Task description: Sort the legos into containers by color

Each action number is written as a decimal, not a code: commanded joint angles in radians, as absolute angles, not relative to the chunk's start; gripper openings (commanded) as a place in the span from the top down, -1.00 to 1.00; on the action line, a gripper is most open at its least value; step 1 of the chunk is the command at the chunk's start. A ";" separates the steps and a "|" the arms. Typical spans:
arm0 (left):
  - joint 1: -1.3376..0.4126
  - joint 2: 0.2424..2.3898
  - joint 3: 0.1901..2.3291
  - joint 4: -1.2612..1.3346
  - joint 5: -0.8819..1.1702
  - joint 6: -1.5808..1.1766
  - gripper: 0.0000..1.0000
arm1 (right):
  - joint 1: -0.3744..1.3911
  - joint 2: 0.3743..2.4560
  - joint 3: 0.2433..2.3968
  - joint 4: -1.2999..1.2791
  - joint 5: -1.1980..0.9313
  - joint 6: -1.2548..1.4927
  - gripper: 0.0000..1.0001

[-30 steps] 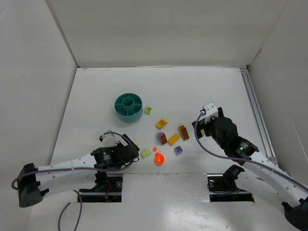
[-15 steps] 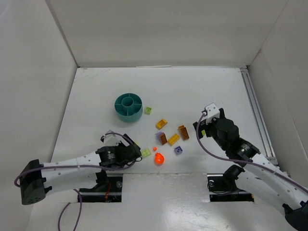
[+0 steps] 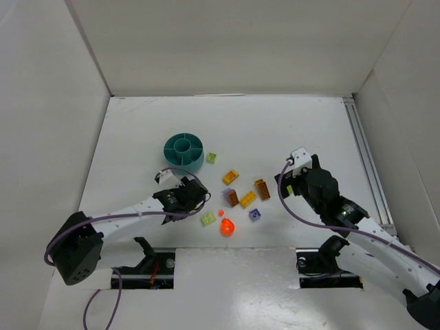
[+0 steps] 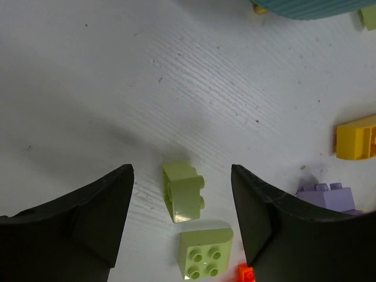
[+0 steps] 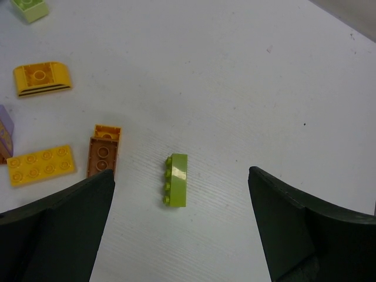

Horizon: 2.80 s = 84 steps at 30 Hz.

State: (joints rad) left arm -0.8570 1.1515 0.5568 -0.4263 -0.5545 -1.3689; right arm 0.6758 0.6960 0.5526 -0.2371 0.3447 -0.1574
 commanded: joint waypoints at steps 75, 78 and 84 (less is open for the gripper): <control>-0.399 1.217 0.891 -0.201 -0.436 -0.756 -0.47 | 0.823 0.785 0.618 -0.137 0.135 -0.305 -0.97; -0.399 1.114 0.878 -0.245 -0.402 -0.756 -1.00 | 0.920 0.880 0.666 -0.137 0.063 -0.356 -0.92; -0.399 0.890 0.818 -0.343 -0.328 -0.735 -1.00 | 1.020 1.173 0.779 -0.067 -0.181 -0.547 -0.83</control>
